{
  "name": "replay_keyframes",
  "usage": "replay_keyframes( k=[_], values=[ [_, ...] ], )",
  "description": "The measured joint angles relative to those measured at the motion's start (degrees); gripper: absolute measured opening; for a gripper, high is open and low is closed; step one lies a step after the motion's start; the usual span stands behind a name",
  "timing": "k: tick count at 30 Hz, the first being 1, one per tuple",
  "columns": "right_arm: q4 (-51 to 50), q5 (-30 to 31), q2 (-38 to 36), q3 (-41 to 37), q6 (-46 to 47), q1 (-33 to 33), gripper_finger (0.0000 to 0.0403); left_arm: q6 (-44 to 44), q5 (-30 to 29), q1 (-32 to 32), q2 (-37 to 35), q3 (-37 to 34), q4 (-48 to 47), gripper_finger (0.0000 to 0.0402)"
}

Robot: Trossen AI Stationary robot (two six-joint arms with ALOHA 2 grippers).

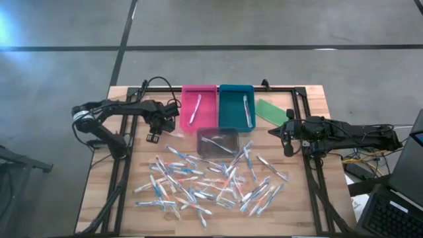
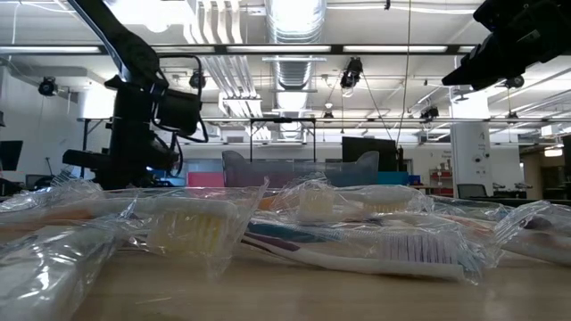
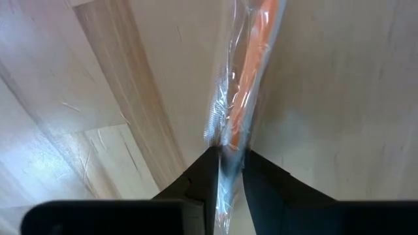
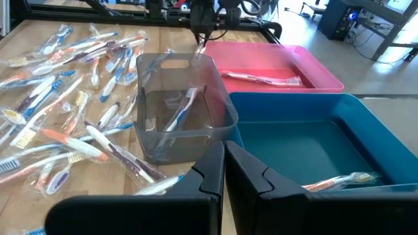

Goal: Pick & Place Toothbrushes
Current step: Put the orange toothbrush into the blue bin

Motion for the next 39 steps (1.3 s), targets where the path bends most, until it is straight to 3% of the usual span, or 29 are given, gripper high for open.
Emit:
replay_keyframes(
  k=[14, 19, 26, 29, 36, 39],
  values=[
    [0.0, 0.0, 0.0, 0.0, 0.0, 0.0, 0.0008, 1.0, -0.1, 0.0, 0.0, 0.1, -0.9, 0.0037],
    [0.0, 0.0, 0.0, 0.0, 0.0, 0.0, 0.0008, 0.9, -0.3, 0.0, 0.0, 1.2, -5.2, 0.0037],
    [0.0, 0.0, 0.0, 0.0, 0.0, 0.0, 0.0008, -7.5, 0.0, -0.7, -0.2, 5.3, -13.5, 0.0036],
    [0.0, 0.0, 0.0, 0.0, 0.0, 0.0, 0.0008, -11.6, 2.7, -1.9, -0.6, 6.8, -16.5, 0.0036],
    [0.0, 0.0, 0.0, 0.0, 0.0, 0.0, 0.0008, -18.4, 16.6, -7.6, -4.4, 8.9, -22.6, 0.0035],
    [0.0, 0.0, 0.0, 0.0, 0.0, 0.0, 0.0008, -19.6, 19.0, -11.9, -6.9, 9.4, -23.7, 0.0035]
  ],
)
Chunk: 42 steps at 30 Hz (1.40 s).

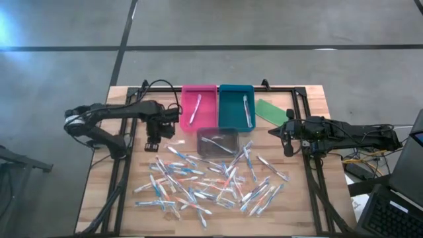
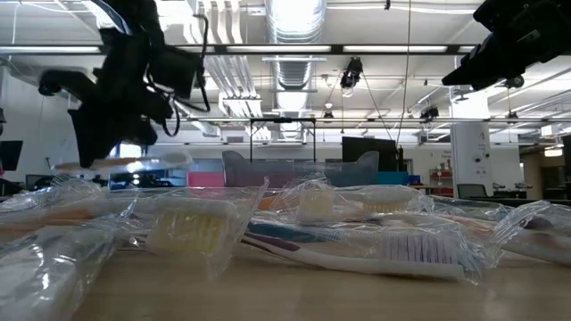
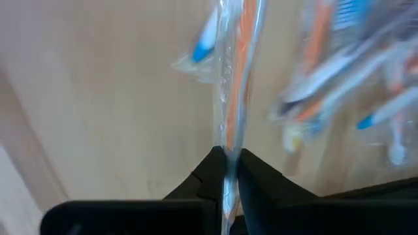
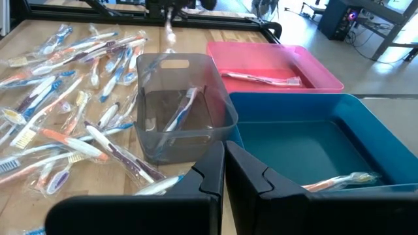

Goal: Pick & Place Toothbrushes
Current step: Put the orange toothbrush into the blue bin

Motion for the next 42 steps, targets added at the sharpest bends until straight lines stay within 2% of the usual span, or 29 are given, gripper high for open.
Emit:
replay_keyframes(
  k=[5, 12, 20, 29, 37, 39, 42],
  values=[
    [0.0, 0.0, 0.0, 0.0, 0.0, 0.0, 0.0008, -0.5, 0.0, -7.3, -4.3, 0.2, 5.3, 0.0035],
    [0.0, 0.0, 0.0, 0.0, 0.0, 0.0, 0.0008, -3.1, 0.1, -14.5, -8.0, -0.3, 27.5, 0.0035],
    [0.0, 0.0, 0.0, 0.0, 0.0, 0.0, 0.0008, -7.0, 0.1, -17.6, -8.2, -2.2, 62.0, 0.0035],
    [0.0, 0.0, 0.0, 0.0, 0.0, 0.0, 0.0008, -8.4, 2.9, -17.9, -5.2, -13.3, 98.6, 0.0035],
    [0.0, 0.0, 0.0, 0.0, 0.0, 0.0, 0.0008, -9.4, 3.0, -17.9, -5.4, -19.2, 111.9, 0.0035],
    [0.5, 0.0, 0.0, 0.0, 0.0, 0.0, 0.0008, -9.4, 3.0, -17.9, -5.4, -19.5, 112.9, 0.0035],
    [6.5, 0.3, 0.8, 0.0, 1.2, 0.0, 0.0008, -9.4, 3.0, -17.9, -5.4, -19.6, 112.8, 0.0035]
  ],
)
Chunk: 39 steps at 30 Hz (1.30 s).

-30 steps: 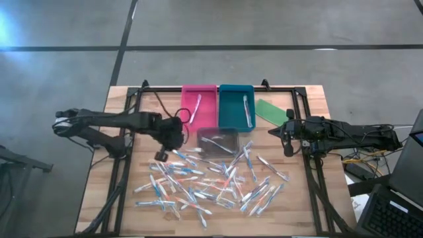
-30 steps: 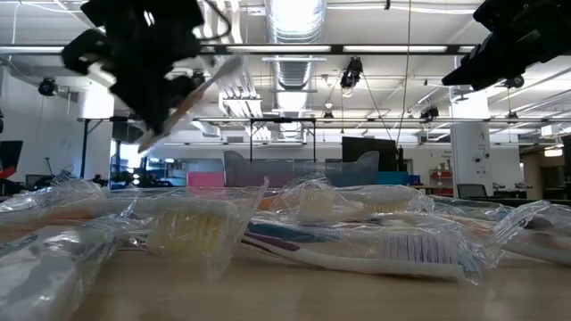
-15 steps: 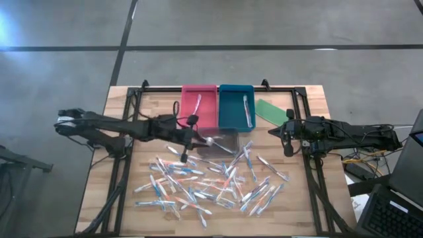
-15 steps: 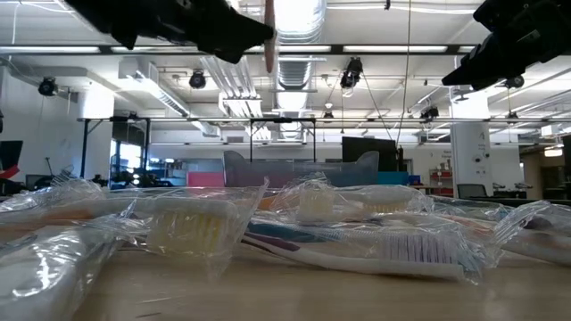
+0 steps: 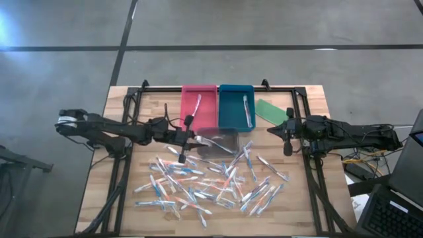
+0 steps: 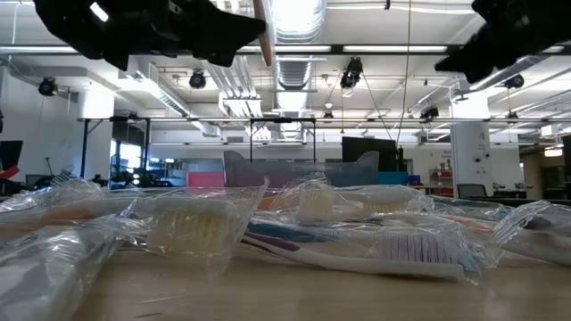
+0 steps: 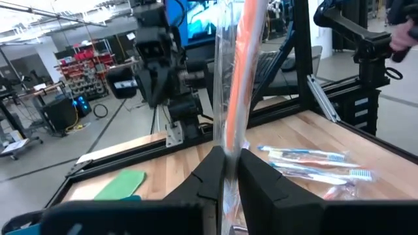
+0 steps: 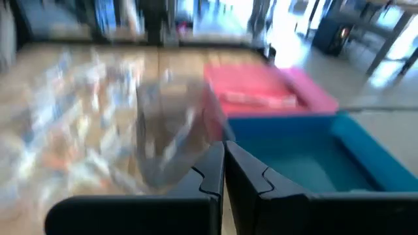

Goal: Pick & Place Toothbrushes
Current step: Put the orange toothbrush into the blue bin

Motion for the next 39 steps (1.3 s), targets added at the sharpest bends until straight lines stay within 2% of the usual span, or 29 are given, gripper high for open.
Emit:
replay_keyframes(
  k=[5, 15, 19, 22, 25, 26, 29, 34, 39],
  values=[
    [16.8, 0.0, 3.7, -0.3, 10.6, 0.0, 0.0008, 0.0, 0.0, 0.0, 0.0, 0.0, 0.4, 0.0035],
    [33.6, -2.9, 21.4, 0.6, 10.7, 1.1, 0.0008, 0.0, 0.0, 0.0, 0.0, -0.1, 0.6, 0.0035],
    [44.1, -1.7, 29.4, 0.6, 6.2, 5.3, 0.0008, -0.5, -0.2, 0.0, 0.0, -0.2, 0.6, 0.0035],
    [50.7, 5.1, 34.5, 1.4, -2.2, 9.9, 0.0008, -0.6, -0.3, 0.0, 0.0, -0.2, 0.6, 0.0035],
    [52.5, 15.3, 38.7, 3.4, -10.2, 14.7, 0.0008, -0.6, -0.3, 0.0, 0.0, -0.2, 0.5, 0.0035],
    [52.5, 16.9, 40.1, 4.2, -11.6, 15.9, 0.0008, -0.6, -0.4, 0.0, 0.0, -0.2, 0.5, 0.0035],
    [52.5, 17.5, 43.8, 6.6, -13.0, 18.1, 0.0008, -0.6, -0.5, 0.0, 0.0, -0.2, 0.2, 0.0035],
    [52.2, 17.7, 49.2, 11.5, -9.9, 19.3, 0.0013, -0.7, -0.5, 0.0, 0.0, -0.2, 0.0, 0.0035],
    [52.0, 18.2, 54.0, 16.6, -11.2, 19.1, 0.0045, -0.7, -0.5, 0.0, 0.0, -0.3, -0.7, 0.0035]
  ],
)
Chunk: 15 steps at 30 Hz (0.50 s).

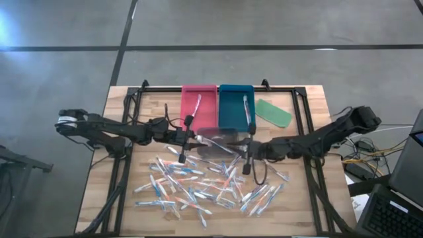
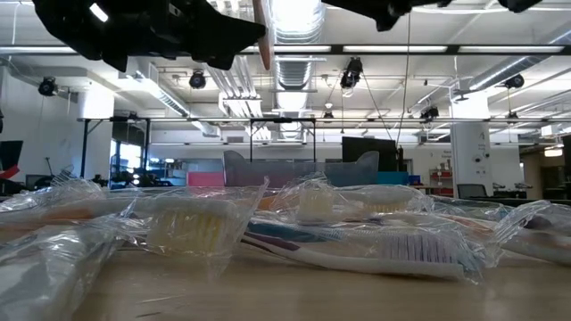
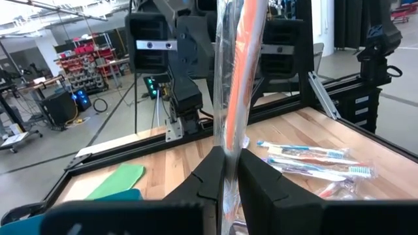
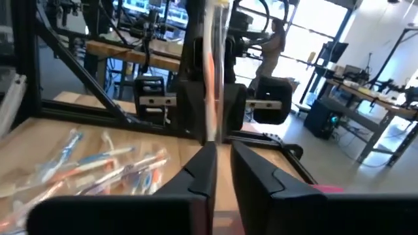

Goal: Pick & Place Toothbrushes
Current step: Put the orange toothbrush into the blue bin

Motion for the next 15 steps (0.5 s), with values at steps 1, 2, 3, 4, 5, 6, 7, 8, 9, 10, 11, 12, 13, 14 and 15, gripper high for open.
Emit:
replay_keyframes(
  k=[1, 2, 3, 4, 5, 6, 7, 8, 9, 10, 11, 12, 13, 14, 15],
  values=[
    [-0.1, 0.1, 1.0, 1.1, -0.4, 0.0, 0.0055, 0.0, 0.0, 0.0, 0.0, 0.0, 0.1, 0.0035],
    [0.1, 0.1, 2.1, 2.4, -0.9, 0.0, 0.0064, 0.0, 0.0, 0.0, 0.0, 0.0, 0.0, 0.0035],
    [0.1, 0.1, 2.9, 3.4, -1.6, 0.0, 0.0073, 0.0, 0.0, 0.0, 0.0, 0.0, 0.0, 0.0035],
    [-0.1, 0.1, 3.6, 4.1, -2.4, 0.0, 0.0082, 0.0, 0.0, 0.0, 0.0, 0.0, 0.0, 0.0035],
    [-0.2, 0.1, 4.3, 5.1, -2.9, 0.0, 0.009, 0.0, 0.0, 0.0, 0.0, 0.0, 0.1, 0.0035],
    [-0.1, 0.1, 5.1, 6.0, -3.1, 0.0, 0.0098, 0.0, 0.0, 0.0, 0.0, 0.0, 0.1, 0.0035],
    [-0.1, 0.1, 5.6, 6.6, -3.1, -0.2, 0.0106, 0.0, 0.0, 0.0, 0.0, 0.0, 0.1, 0.0035],
    [-0.1, 0.1, 6.2, 7.3, -2.8, -0.4, 0.0114, -0.1, 0.0, 0.0, 0.0, 0.0, 0.1, 0.0035],
    [-0.1, 0.1, 6.8, 8.0, -2.3, -0.6, 0.0121, -0.1, 0.0, 0.0, 0.0, 0.0, 0.1, 0.0035],
    [-0.1, 0.1, 7.4, 8.6, -2.1, -0.8, 0.0128, -0.1, 0.0, 0.0, 0.0, 0.0, 0.1, 0.0035],
    [-0.3, 0.1, 7.9, 9.0, -2.1, -1.0, 0.0135, -0.1, 0.0, 0.0, 0.0, 0.0, 0.1, 0.0035],
    [-0.4, 0.0, 8.4, 9.4, -2.1, -1.3, 0.0142, -0.1, 0.0, 0.0, 0.0, 0.0, 0.1, 0.0035],
    [-0.7, 0.1, 8.9, 9.9, -2.0, -1.4, 0.0148, -0.1, 0.0, 0.0, 0.0, 0.0, 0.1, 0.0035],
    [-1.2, 0.1, 9.5, 10.6, -2.0, -1.7, 0.0154, -0.1, 0.0, 0.0, 0.0, 0.0, 0.1, 0.0035],
    [-1.7, 0.0, 9.9, 11.1, -2.0, -1.8, 0.0159, -0.1, 0.0, 0.0, 0.0, 0.0, 0.1, 0.0035]
  ],
)
